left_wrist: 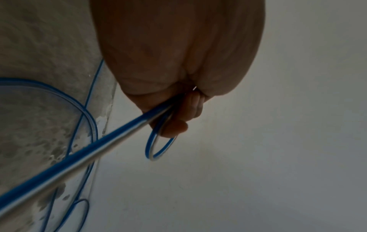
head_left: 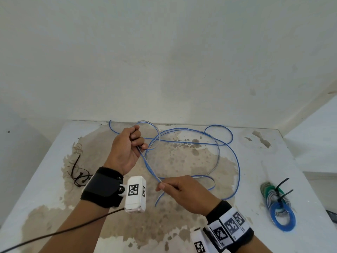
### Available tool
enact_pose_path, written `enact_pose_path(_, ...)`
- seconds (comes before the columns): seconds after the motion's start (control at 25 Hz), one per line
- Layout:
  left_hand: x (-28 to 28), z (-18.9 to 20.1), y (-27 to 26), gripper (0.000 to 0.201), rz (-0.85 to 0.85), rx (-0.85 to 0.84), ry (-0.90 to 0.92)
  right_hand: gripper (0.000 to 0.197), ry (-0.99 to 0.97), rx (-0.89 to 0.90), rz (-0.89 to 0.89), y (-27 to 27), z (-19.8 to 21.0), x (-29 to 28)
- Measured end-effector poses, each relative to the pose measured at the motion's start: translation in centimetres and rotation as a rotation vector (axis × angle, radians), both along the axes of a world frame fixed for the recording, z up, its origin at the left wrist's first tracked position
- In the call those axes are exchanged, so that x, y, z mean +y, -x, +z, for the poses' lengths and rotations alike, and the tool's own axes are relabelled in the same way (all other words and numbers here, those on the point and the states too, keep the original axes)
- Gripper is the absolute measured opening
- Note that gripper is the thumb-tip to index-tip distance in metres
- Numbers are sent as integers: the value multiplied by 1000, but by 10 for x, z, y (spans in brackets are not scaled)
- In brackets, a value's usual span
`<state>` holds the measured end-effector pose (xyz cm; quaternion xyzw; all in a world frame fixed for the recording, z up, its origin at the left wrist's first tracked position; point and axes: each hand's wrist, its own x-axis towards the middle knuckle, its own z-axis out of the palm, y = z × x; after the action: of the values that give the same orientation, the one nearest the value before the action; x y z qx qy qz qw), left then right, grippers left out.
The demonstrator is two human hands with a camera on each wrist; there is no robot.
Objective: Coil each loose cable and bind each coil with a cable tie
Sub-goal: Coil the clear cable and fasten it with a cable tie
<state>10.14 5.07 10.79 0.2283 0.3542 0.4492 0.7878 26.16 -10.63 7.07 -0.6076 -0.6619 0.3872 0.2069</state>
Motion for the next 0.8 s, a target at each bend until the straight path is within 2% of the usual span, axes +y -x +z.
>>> enact_pose_path(0.08,1,-1,2,23,31,-6,-14,39,-36,-170,0,-9,-4,1)
enact_pose_path(0.16,2,2,1,23,78,-35,-37,41,-230,-314,-192,-12,-8,-3)
enact_pose_path(0.24,2,7,-1,24,128,-94,-57,30,-497,-208,-412,-3,3,-15)
enact_pose_path(0.28,1,10,-3,24,139,-122,-60,35,-511,-119,-438,2,8,-18)
enact_pose_path(0.32,0,12,-6,23,138,-145,-60,47,-387,-14,-422,9,15,-18)
enact_pose_path(0.36,-3,14,-9,23,120,-163,-52,52,-160,106,-382,17,21,-16)
enact_pose_path(0.4,-7,15,-14,23,84,-170,-37,48,44,285,-420,22,25,-11)
enact_pose_path(0.48,-18,15,-21,23,-15,-130,-16,37,240,816,-705,22,28,4)
enact_pose_path(0.52,-24,14,-23,22,-70,-87,-9,36,241,1018,-854,18,32,12)
enact_pose_path(0.56,-30,14,-24,22,-127,-37,-3,35,210,1123,-959,13,34,19)
enact_pose_path(0.6,-35,12,-25,22,-181,11,4,34,181,1126,-1011,8,36,25)
enact_pose_path(0.64,-38,11,-27,22,-228,50,11,34,152,1041,-1013,3,38,29)
enact_pose_path(0.72,-41,10,-29,23,-287,113,24,33,90,766,-915,-6,42,33)
enact_pose_path(0.8,-41,11,-29,24,-332,184,11,28,41,576,-754,-15,47,31)
